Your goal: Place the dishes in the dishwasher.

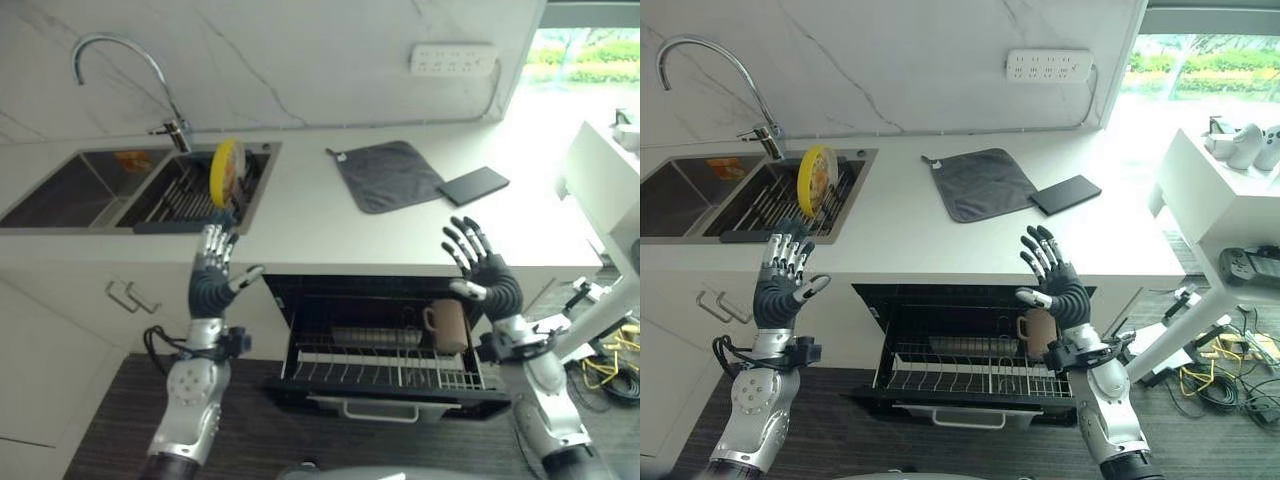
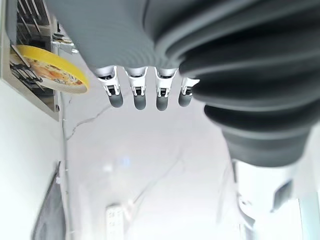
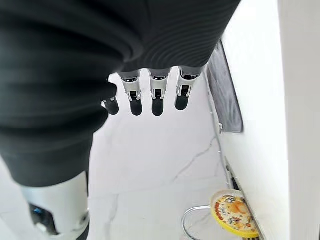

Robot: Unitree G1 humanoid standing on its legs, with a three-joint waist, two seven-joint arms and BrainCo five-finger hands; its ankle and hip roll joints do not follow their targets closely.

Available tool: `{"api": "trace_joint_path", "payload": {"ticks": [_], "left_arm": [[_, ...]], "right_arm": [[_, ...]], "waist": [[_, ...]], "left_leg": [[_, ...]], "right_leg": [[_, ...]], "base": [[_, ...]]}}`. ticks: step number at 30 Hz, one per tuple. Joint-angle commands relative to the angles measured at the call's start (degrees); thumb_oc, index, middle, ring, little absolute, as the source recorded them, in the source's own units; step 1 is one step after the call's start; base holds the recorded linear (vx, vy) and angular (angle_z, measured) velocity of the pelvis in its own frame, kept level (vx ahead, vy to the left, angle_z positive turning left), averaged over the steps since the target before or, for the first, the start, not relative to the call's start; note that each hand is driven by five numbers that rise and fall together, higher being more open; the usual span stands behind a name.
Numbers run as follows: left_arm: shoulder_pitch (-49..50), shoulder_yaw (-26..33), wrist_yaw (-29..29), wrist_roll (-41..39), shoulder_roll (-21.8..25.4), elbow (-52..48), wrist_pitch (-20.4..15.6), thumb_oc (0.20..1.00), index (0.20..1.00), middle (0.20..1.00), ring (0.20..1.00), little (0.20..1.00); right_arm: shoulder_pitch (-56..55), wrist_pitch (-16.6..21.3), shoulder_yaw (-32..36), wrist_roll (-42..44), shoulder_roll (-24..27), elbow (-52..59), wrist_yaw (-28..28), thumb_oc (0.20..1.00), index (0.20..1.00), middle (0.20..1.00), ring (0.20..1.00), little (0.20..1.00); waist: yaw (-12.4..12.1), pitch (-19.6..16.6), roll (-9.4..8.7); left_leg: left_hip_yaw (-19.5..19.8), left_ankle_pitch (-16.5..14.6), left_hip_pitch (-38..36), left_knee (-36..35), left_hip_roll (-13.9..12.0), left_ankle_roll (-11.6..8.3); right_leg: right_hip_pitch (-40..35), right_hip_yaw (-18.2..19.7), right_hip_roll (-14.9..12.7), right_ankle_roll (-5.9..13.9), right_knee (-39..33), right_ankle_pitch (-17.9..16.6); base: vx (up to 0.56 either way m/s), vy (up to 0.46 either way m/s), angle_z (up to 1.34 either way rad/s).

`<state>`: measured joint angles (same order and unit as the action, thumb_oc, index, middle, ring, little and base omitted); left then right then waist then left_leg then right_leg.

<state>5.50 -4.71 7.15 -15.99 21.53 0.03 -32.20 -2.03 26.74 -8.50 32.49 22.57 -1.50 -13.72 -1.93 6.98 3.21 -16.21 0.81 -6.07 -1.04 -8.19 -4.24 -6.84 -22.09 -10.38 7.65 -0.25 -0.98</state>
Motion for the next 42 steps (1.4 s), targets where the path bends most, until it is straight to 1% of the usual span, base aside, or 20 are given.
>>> {"api": "trace_joint_path", "payload": {"ticks": [1,5,6,13,17,20,22,23,24,25,26,28,29,32,33,34,35,37,38,42], "left_arm": [[-5.2,-0.4,-1.7,5.1,3.5,-1.7,-2.3,1.000,1.000,1.000,1.000,1.000],[-5.9,-0.7,-2.9,5.9,4.3,-1.8,-1.7,1.000,1.000,1.000,1.000,1.000],[-2.3,-4.6,-19.5,-20.0,-0.4,0.3,7.6,1.000,1.000,1.000,1.000,1.000],[-2.8,-4.0,-20.9,-21.8,-0.8,1.9,9.0,1.000,1.000,1.000,1.000,1.000],[-2.7,-3.5,-20.8,-19.7,-1.1,1.1,8.7,1.000,1.000,1.000,1.000,1.000],[-3.5,-3.6,-19.6,-20.4,-0.9,0.5,8.2,1.000,1.000,1.000,1.000,1.000],[-4.3,-3.5,-20.4,-20.9,-1.1,0.8,8.2,1.000,1.000,1.000,1.000,1.000],[-4.5,-3.5,-20.7,-20.8,-1.3,1.1,8.0,1.000,1.000,1.000,1.000,1.000],[-4.8,-4.0,-21.5,-20.7,-1.3,1.6,7.9,1.000,1.000,1.000,1.000,1.000],[-5.1,-5.0,-21.2,-19.3,-0.5,1.9,7.4,1.000,1.000,1.000,1.000,1.000],[-5.3,-5.2,-21.2,-18.6,-0.4,1.8,7.5,1.000,1.000,1.000,1.000,1.000],[-6.0,-5.4,-20.2,-16.7,0.7,0.4,8.9,1.000,1.000,1.000,1.000,1.000],[-4.9,-5.0,-17.5,-14.4,1.7,-0.1,7.5,1.000,1.000,1.000,1.000,1.000],[-5.0,-3.5,-18.7,-14.3,2.3,-0.5,8.4,1.000,1.000,1.000,1.000,1.000],[-5.3,-3.3,-18.7,-14.6,2.6,0.4,7.8,1.000,1.000,1.000,1.000,1.000],[-5.4,-3.3,-18.5,-14.4,2.6,0.6,7.6,1.000,1.000,1.000,1.000,1.000],[-5.9,-3.4,-17.3,-14.1,2.5,0.3,8.1,1.000,1.000,1.000,1.000,1.000],[-6.4,-3.2,-16.3,-14.2,1.9,0.1,8.8,1.000,1.000,1.000,1.000,1.000],[-6.9,-2.6,-15.8,-13.8,1.4,0.4,9.8,1.000,1.000,1.000,1.000,1.000],[-5.3,-2.5,-18.3,-13.8,0.1,1.0,8.8,1.000,1.000,1.000,1.000,1.000]], "right_arm": [[5.4,2.9,0.9,-1.2,-1.7,4.1,0.3,1.000,1.000,1.000,1.000,1.000],[5.0,2.6,0.6,-1.2,-1.8,3.2,0.4,1.000,1.000,1.000,1.000,1.000],[5.2,-4.1,7.3,10.5,-0.8,1.5,-3.3,1.000,1.000,1.000,1.000,1.000],[3.4,-1.9,7.0,6.6,-1.5,1.6,-1.9,1.000,1.000,1.000,1.000,1.000],[2.4,-1.7,7.5,3.7,-1.1,2.9,-1.5,1.000,1.000,1.000,1.000,1.000],[3.3,-1.1,6.9,3.2,-0.4,2.7,-1.4,1.000,1.000,1.000,1.000,1.000],[3.8,-1.1,7.4,3.3,0.9,3.1,-0.8,1.000,1.000,1.000,1.000,1.000],[4.0,-1.2,7.8,4.0,1.5,3.0,-0.8,1.000,1.000,1.000,1.000,1.000],[4.8,-1.5,8.3,5.3,2.2,2.7,-0.4,1.000,1.000,1.000,1.000,1.000],[5.5,-1.3,8.9,6.6,1.9,2.3,0.7,1.000,1.000,1.000,1.000,1.000],[5.4,-1.3,9.2,7.1,1.7,2.5,0.8,1.000,1.000,1.000,1.000,1.000],[4.5,-0.3,9.5,8.0,-0.1,3.2,-0.6,1.000,1.000,1.000,1.000,1.000],[4.1,-1.3,9.6,8.5,-1.8,4.6,-4.9,1.000,1.000,1.000,1.000,1.000],[4.3,-1.5,7.9,8.5,-1.8,7.1,-2.6,1.000,1.000,1.000,1.000,1.000],[4.5,-1.4,6.7,8.0,-2.5,7.7,-1.8,1.000,1.000,1.000,1.000,1.000],[4.7,-1.2,6.3,7.8,-2.6,7.8,-1.6,1.000,1.000,1.000,1.000,1.000],[5.1,-1.1,5.1,7.8,-2.5,7.8,-1.3,1.000,1.000,1.000,1.000,1.000],[5.9,-1.0,4.2,7.9,-2.5,7.0,-1.6,1.000,1.000,1.000,1.000,1.000],[6.7,-1.0,3.6,7.8,-3.2,5.7,-2.3,1.000,1.000,1.000,1.000,1.000],[5.9,-0.2,3.7,8.0,-3.2,5.3,-1.8,1.000,1.000,1.000,1.000,1.000]], "waist": [[0.1,2.0,-1.94],[0.6,1.8,-1.58],[1.5,5.3,-2.26],[1.9,3.9,-2.13],[2.6,4.9,-2.46],[2.7,5.5,-1.68],[3.6,5.9,-0.90],[3.9,5.9,-0.84],[3.8,6.2,-0.69],[3.6,6.5,-0.56],[3.6,6.5,-0.69],[3.1,7.3,-1.15],[1.8,7.2,-1.01],[1.0,6.4,0.26],[0.8,5.7,0.57],[0.6,5.5,0.53],[0.3,5.2,-0.12],[-0.2,4.9,-0.44],[-0.9,5.0,-0.50],[0.2,5.0,-0.78]], "left_leg": [[0.5,-4.1,-1.8,3.4,-0.8,-0.35],[0.5,-4.2,-2.3,2.9,-0.7,-0.30],[3.4,-5.9,5.3,5.9,6.3,1.66],[3.8,-6.9,4.6,7.6,7.1,1.74],[2.3,-8.2,4.9,13.2,2.8,2.00],[5.0,-4.7,5.3,12.5,-2.3,0.28],[6.5,1.4,5.2,12.1,-9.0,-1.63],[7.2,2.1,5.1,12.5,-10.3,-1.94],[9.4,0.7,6.0,14.2,-9.4,-2.10],[8.8,-5.5,5.1,13.7,-5.4,-1.40],[8.7,-5.8,5.4,13.6,-4.9,-1.15],[9.5,-7.6,5.8,13.3,-0.8,0.00],[5.1,-7.4,3.2,8.5,1.3,1.46],[4.6,-7.1,3.0,5.8,3.1,4.08],[4.0,-6.5,2.9,4.1,4.7,5.32],[3.7,-6.3,2.9,3.6,5.2,5.48],[3.2,-6.2,2.9,3.0,7.1,5.34],[2.3,-6.1,2.6,2.3,8.4,5.34],[1.0,-5.9,2.1,1.5,9.1,5.22],[-0.7,-6.7,2.4,3.8,9.3,4.71]], "right_leg": [[-1.7,-1.3,-0.9,-1.00,3.0,4.8],[-1.7,-0.6,-0.8,-0.80,2.9,4.8],[5.8,2.3,4.5,-2.81,1.2,3.3],[3.5,3.4,4.6,-3.40,1.6,4.9],[4.9,3.3,2.8,-4.37,10.4,8.8],[6.8,4.8,1.7,-4.79,15.9,11.1],[9.1,6.2,-0.7,-4.60,21.0,13.0],[9.8,6.9,-1.9,-4.32,22.3,13.3],[10.6,8.6,-4.0,-3.45,23.7,13.3],[10.4,8.2,-8.7,0.04,23.1,10.4],[9.9,8.4,-9.9,1.17,22.1,8.9],[10.4,8.7,-14.6,3.51,18.8,0.9],[12.0,4.0,-16.2,4.08,18.1,-3.7],[13.2,3.5,-10.5,2.90,24.3,1.6],[13.6,2.3,-5.1,1.85,27.3,4.4],[13.4,1.7,-3.4,1.42,27.3,5.3],[12.7,-0.3,1.4,0.54,25.8,5.9],[13.0,-2.9,2.3,0.42,24.5,4.7],[12.3,-6.3,0.9,0.03,22.2,4.6],[9.2,-5.4,3.9,-2.35,14.0,6.4]], "base": [[0.03,0.006,0.01],[0.03,0.022,-0.01],[0.02,0.018,-0.04],[0.05,0.020,-0.05],[0.02,0.285,-0.12],[-0.03,0.537,-0.20],[-0.02,0.791,-0.17],[-0.01,0.810,0.02],[0.02,1.041,0.03],[0.03,0.933,-0.18],[0.02,0.729,-0.26],[-0.09,0.505,-0.30],[-0.17,0.576,-0.33],[-0.12,0.397,-0.89],[-0.09,0.235,-0.12],[-0.13,0.261,0.31],[-0.08,0.148,0.11],[-0.07,0.101,-0.23],[-0.06,0.015,-0.61],[-0.06,-0.092,-0.37]]}}
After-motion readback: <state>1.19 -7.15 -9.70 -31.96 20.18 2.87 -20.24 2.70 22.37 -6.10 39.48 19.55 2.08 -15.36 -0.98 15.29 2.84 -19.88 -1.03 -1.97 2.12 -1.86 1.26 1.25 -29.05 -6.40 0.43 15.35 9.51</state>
